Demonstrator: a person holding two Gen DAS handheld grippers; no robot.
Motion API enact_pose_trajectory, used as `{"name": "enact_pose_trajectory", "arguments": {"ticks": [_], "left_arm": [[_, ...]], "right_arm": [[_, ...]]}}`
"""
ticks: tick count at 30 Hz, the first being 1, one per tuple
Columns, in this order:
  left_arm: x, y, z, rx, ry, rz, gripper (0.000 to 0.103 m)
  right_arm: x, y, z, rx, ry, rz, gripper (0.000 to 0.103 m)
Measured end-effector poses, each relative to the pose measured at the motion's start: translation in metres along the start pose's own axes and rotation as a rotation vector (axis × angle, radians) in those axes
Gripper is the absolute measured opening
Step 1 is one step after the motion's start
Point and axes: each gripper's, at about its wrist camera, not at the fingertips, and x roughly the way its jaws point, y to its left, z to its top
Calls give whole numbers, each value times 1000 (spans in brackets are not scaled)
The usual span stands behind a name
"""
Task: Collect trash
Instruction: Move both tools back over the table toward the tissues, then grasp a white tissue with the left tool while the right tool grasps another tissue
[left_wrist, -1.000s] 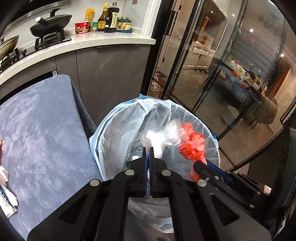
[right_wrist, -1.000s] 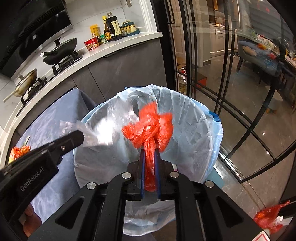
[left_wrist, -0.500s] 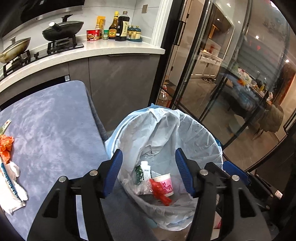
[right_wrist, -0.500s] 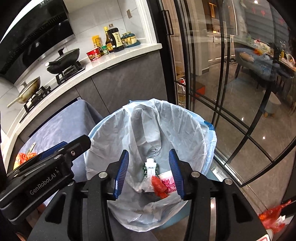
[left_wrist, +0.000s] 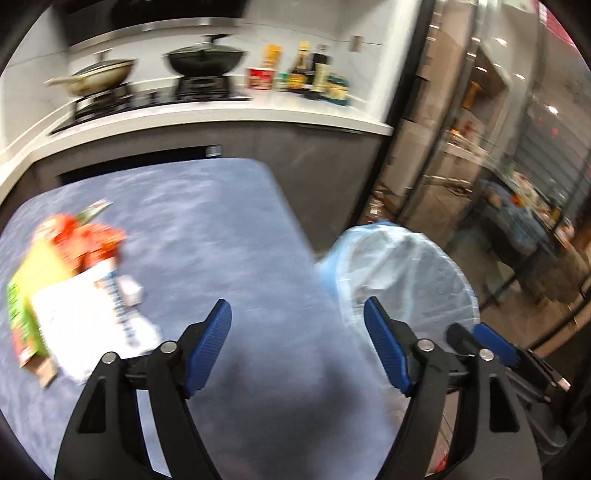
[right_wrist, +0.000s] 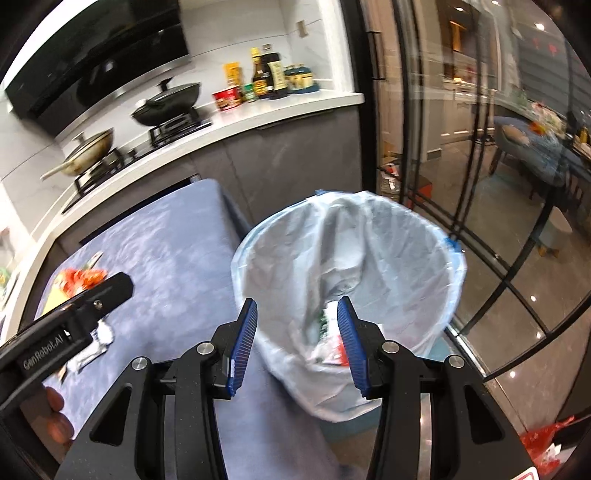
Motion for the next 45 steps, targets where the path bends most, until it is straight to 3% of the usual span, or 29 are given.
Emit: {"name": "enact_pose_trajectory", "arguments": {"ticks": [4,10,17,22,24,26,27,38,45], "left_arm": [[-15,56,-9,-63,-5,121,74],[-23,136,-20,-160,2,239,74],[-14,179,-23,-210,9,230,74],[1,179,-23,-175,26,216,54],[4,178,-24,-161,46,199,26],[3,179,-27,-156,58,184,8],[0,180,-29,-150,60,175,5],[-56,197,-48,-168,24,191,3],[-82,218,-50,-194,1,236,3]], "right_arm": [[0,31,-13,-41,21,41,44],[6,80,-31,-108,61,98,44],[14,126,-43,-165,95,142,44],[18,147,-46,-193,108,160,44],[20,154,-47,-201,113,171,44],[22,159,-48,-209,115,175,44],[23,162,-48,-215,117,180,44],[30,178,-45,-245,112,198,44],[66,187,-29,-253,121,192,44]]}}
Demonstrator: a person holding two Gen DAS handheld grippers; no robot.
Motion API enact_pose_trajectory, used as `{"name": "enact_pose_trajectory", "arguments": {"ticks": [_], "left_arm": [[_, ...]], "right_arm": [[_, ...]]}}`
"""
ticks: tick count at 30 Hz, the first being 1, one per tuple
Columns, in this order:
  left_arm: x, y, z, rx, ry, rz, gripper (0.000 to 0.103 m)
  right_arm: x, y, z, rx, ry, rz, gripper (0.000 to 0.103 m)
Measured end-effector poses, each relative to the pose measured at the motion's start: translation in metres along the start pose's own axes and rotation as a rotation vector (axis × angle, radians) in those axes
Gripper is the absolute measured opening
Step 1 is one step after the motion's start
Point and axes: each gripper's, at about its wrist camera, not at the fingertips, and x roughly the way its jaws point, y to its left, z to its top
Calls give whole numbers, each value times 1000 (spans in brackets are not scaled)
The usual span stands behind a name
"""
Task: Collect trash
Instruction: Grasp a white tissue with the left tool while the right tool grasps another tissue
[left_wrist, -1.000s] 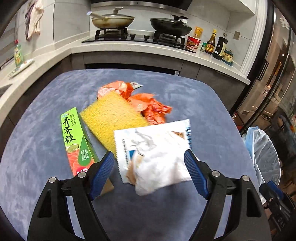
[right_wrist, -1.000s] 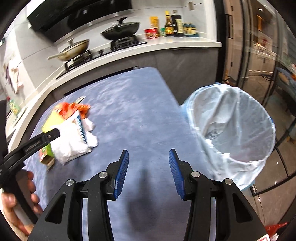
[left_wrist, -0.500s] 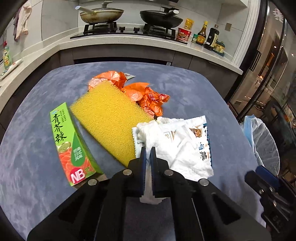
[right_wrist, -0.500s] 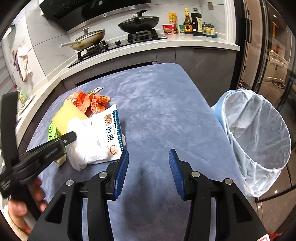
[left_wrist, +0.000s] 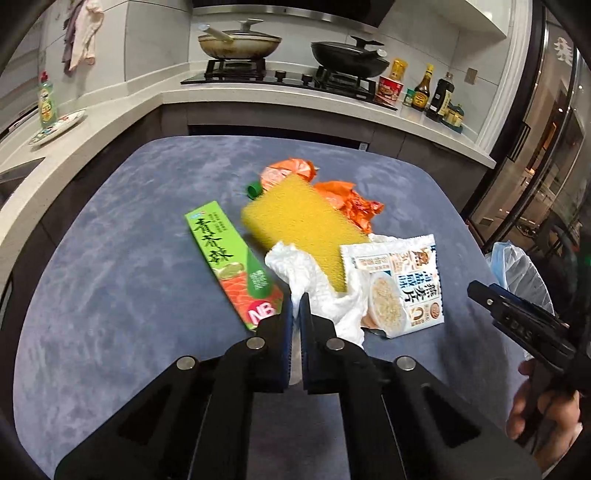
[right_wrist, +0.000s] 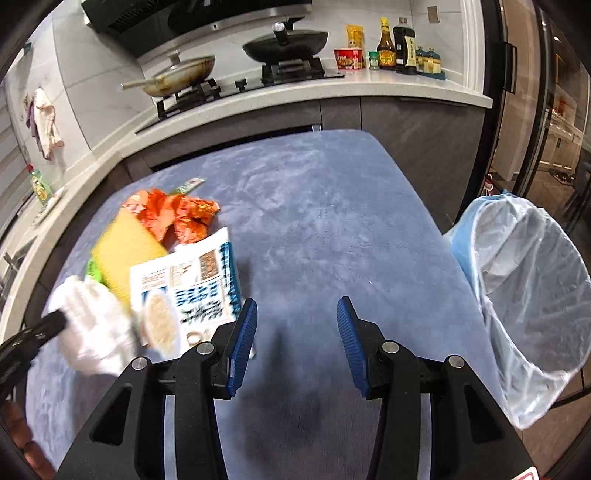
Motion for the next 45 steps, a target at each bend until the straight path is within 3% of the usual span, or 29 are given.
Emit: {"name": "enact_pose_trajectory", "arguments": {"ticks": [6,11,23,25,29,31,40,45], "left_arm": [[-3,12,5,-28,-4,11,3],[-6,14,10,-35,-20,1,3],[-2,18,13,-53,-16,-11,3],[0,20,13,-60,-12,-12,3],[0,20,14,-59,-13,-13,3],[-2,19,14,-56,-17,-15,3],[-36,10,25,-46,-92,-44,3],[-66,-9,37,-22,-158,-78,3]], "right_arm": [[33,13,6,-29,54,35,44],[32,41,0,-97,82,146,44],[49,68,4,-125,95,227,43],[52,75,3,-135,108,246,40],[59,82,-1,-146,137,261,15],[56,81,-1,-143,136,262,9],[-13,41,18,-54,-23,229,7],[-58,8,28,-12,-127,150,6]]}}
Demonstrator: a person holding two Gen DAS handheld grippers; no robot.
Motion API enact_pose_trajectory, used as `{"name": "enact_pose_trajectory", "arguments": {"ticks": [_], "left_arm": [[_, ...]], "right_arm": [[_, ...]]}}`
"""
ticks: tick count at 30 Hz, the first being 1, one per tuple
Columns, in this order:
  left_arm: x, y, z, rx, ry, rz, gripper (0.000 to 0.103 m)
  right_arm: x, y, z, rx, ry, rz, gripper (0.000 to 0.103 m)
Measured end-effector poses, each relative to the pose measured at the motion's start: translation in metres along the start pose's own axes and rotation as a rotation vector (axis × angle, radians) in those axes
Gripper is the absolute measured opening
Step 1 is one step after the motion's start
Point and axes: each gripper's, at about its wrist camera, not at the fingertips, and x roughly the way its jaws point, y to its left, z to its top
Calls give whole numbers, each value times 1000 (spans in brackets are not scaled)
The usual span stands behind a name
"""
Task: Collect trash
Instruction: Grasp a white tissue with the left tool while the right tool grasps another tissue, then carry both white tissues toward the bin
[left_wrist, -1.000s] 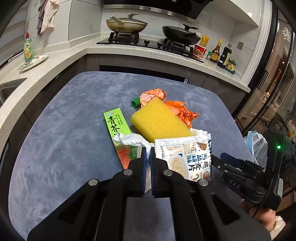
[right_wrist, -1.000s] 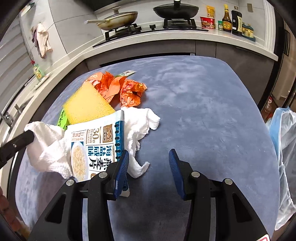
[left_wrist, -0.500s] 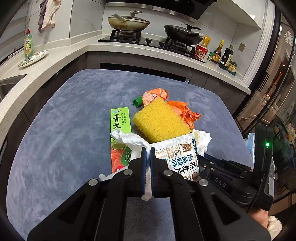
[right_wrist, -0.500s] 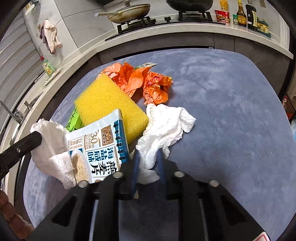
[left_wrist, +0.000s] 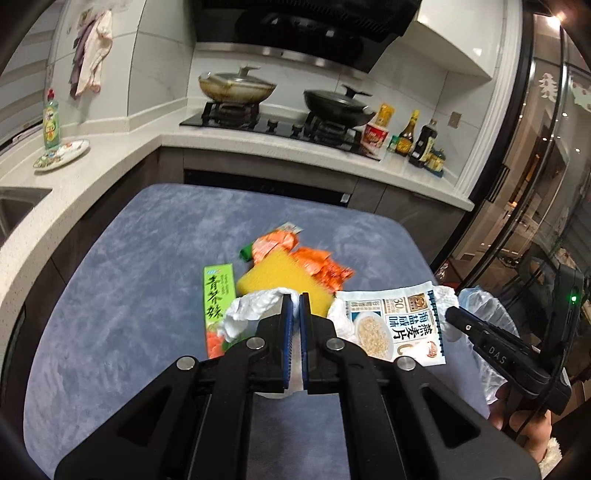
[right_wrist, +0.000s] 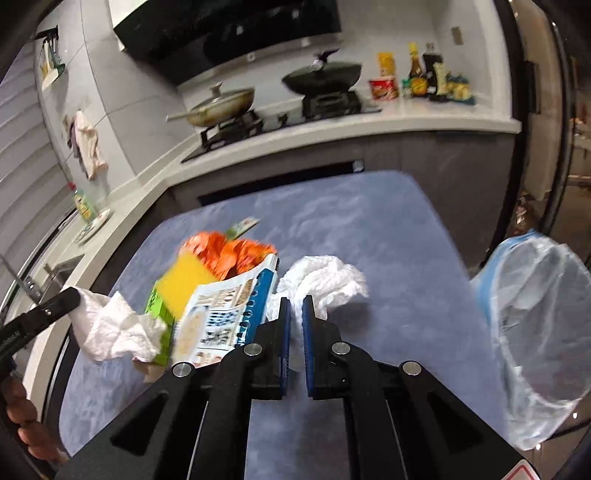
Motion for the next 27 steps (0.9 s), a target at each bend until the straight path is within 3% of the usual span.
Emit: {"name": "enact_pose_trajectory", "arguments": {"ticks": [6,12,19,25,27], "left_arm": [[-20,-27,13,40,-53,-34,3],[-22,-55,15,80,-58,-86,3],[-16,-85,14,113,-47,-129,3],[-16,-103,14,141,-45,-152,3],[-15,-108,14,148,-45,-156,3]], "right_arm": [[-47,-30,5,27,-64,-83,6],[-77,-47,2,85,-76,-1,6],[-97,-61,8,197,-82,213,6],[-122,-66,15,194,-128,175,7],[-131,-66,19,194,-139,221,7]]}}
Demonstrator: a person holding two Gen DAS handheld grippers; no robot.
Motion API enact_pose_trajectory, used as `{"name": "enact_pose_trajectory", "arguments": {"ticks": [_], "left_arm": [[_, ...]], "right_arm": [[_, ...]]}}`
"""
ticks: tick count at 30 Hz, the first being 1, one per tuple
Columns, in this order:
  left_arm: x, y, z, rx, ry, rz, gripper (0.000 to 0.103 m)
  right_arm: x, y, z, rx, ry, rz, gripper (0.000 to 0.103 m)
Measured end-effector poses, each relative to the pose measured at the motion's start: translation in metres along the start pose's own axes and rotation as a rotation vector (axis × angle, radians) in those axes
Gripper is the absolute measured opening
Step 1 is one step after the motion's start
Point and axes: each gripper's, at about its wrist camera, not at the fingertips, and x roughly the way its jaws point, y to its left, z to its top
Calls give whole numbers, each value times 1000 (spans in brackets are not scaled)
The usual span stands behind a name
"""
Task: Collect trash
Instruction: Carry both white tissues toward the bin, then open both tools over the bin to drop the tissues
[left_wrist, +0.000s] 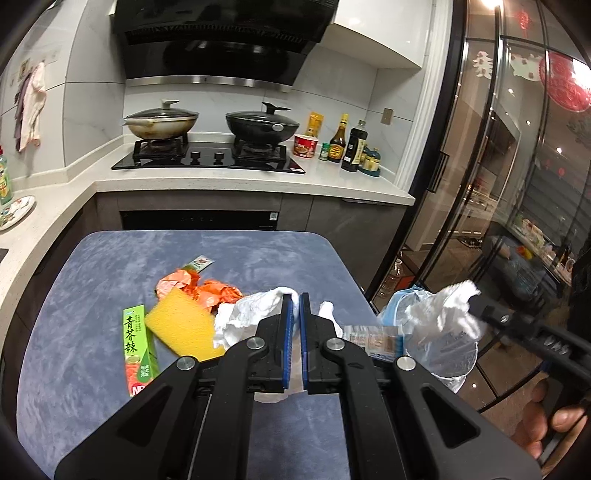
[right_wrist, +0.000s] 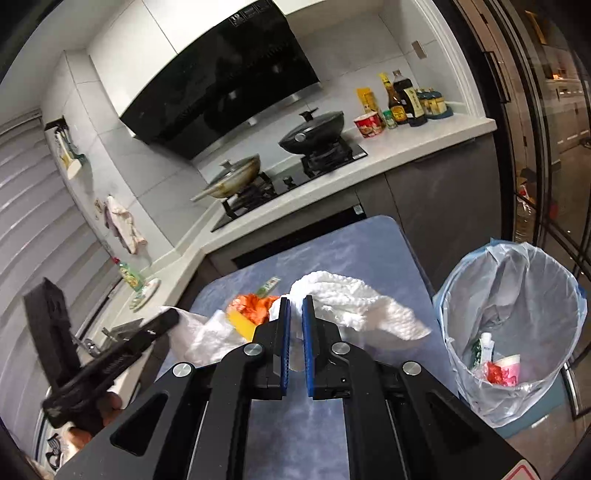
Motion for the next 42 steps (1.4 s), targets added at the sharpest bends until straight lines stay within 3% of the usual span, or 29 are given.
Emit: {"name": "enact_pose_trajectory", "arguments": {"ticks": [2,4,10,15,21,26,33,37,41,42], "left_arm": [[1,-5,1,1,-3,-8,3],[1,-6,1,-2,-3,-15,3],[2,-12,1,18,3,-16,3],[14,-24,4,48,25,-41,3],[41,-63,12,121,37,-113,3],[75,-108,18,172,53,-210,3],[133,-169,13,220,100,-334,3],[165,-194,3,236,150,-354,3],[191,-213,-8,258,192,-369,4],[195,-218,-10,263,200,-365,4]], "right_arm": [[-4,-2,6,25,11,66,7],[-6,3,10,4,16,70,7],[-21,17,18,-81,-29,-19,7],[-27,4,19,-112,-52,-139,7],[-25,-42,19,-105,-52,-314,7],[-15,-96,17,-50,-13,-405,7],[-1,-160,9,33,31,-470,7],[4,-188,2,79,48,-496,7],[8,-205,-6,111,53,-525,15],[9,-207,-7,116,54,-530,21]]}}
